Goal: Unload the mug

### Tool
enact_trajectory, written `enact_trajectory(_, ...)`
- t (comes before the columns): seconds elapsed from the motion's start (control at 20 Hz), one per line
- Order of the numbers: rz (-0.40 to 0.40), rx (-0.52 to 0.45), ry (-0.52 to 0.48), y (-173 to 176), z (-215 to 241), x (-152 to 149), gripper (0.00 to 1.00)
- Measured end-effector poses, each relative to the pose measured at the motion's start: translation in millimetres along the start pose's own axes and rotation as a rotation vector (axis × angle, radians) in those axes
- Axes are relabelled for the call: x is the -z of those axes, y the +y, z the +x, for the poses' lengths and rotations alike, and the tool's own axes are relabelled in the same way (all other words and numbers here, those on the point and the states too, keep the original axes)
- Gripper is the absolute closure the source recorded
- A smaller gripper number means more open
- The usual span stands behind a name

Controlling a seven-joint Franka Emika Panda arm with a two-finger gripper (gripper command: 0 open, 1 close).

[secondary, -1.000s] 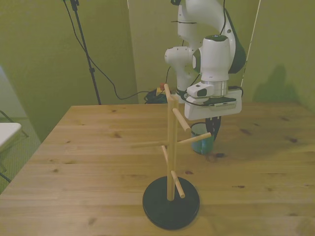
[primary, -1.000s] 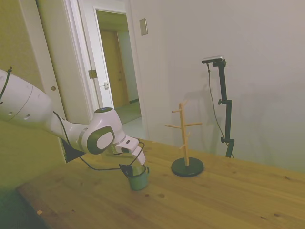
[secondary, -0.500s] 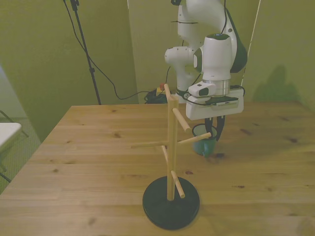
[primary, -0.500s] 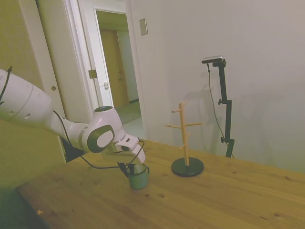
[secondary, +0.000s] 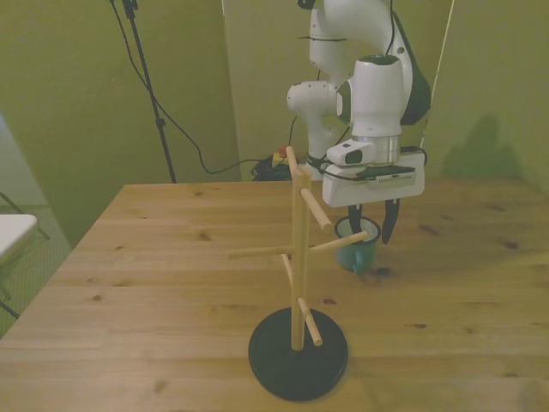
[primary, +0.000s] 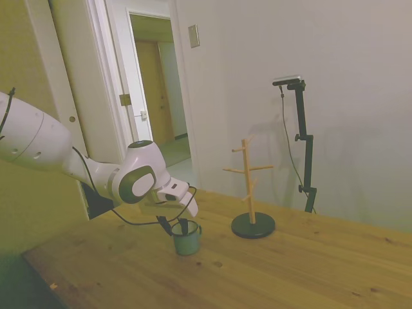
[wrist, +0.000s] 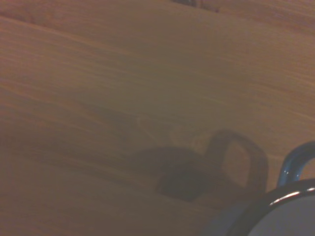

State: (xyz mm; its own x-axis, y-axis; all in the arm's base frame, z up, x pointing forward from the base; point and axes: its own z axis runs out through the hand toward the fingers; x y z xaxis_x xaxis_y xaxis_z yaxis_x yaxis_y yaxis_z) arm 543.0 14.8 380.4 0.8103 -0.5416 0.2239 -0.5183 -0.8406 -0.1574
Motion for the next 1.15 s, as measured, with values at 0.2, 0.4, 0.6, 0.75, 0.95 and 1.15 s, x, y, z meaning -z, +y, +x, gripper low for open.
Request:
enact_trajectory(0.2,0.014,0.003,0.022,-2,1,14,0.00)
enact_trajectory(0.4,0.033,0.011,0.052,-1,-7,38,0.00)
enact_trajectory(0.6,0.062,0.027,0.094,-4,-19,69,0.00)
enact_trajectory(0.75,0.081,0.043,0.122,-9,-27,88,0.00)
enact_trajectory(0.95,0.106,0.039,0.152,-5,-37,105,0.00)
enact_trajectory(1.15,0.116,0.027,0.157,2,-45,112,0.00)
